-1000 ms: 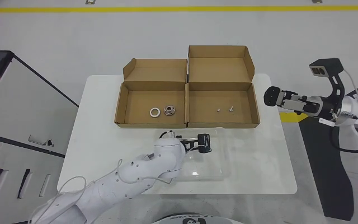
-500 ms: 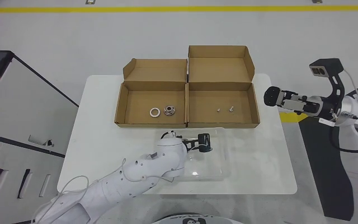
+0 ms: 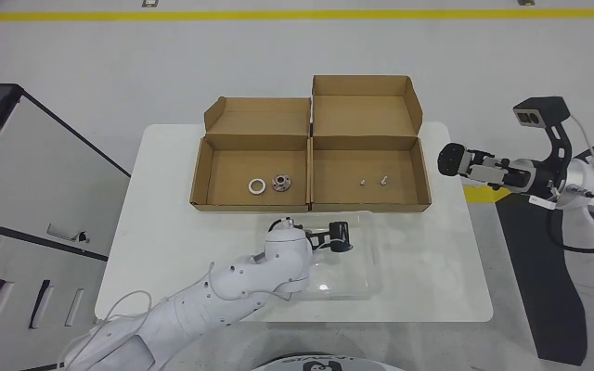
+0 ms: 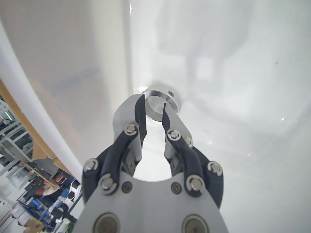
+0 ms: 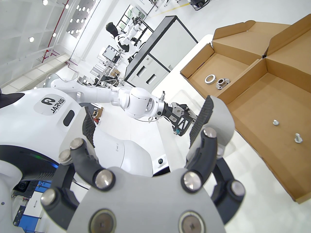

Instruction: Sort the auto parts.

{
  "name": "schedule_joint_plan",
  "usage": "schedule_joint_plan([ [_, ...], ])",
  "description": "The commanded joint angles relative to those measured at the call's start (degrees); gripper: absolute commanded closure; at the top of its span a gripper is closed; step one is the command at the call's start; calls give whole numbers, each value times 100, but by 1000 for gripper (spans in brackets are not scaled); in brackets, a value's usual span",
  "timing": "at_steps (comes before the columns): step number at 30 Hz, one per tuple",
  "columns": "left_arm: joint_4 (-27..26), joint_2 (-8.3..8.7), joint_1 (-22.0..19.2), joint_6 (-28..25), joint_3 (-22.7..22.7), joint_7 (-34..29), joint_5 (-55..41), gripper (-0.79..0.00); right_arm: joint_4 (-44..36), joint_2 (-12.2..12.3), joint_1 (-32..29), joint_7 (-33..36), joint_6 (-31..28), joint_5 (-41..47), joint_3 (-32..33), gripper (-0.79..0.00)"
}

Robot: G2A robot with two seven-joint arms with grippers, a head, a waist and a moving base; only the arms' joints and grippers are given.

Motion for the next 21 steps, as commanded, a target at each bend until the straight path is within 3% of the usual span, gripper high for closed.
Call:
schedule_joint_plan([
  [1, -7, -11, 12, -13, -7, -9, -5, -197, 0, 0, 0, 0, 0, -1, 0, -785],
  [12, -65, -37, 107, -69, -69, -108, -10, -225, 0, 0, 0, 0, 0, -1, 0, -785],
  [21, -92, -27, 159, -78, -80, -98, -20, -302, 0, 0, 0, 0, 0, -1, 0, -785],
])
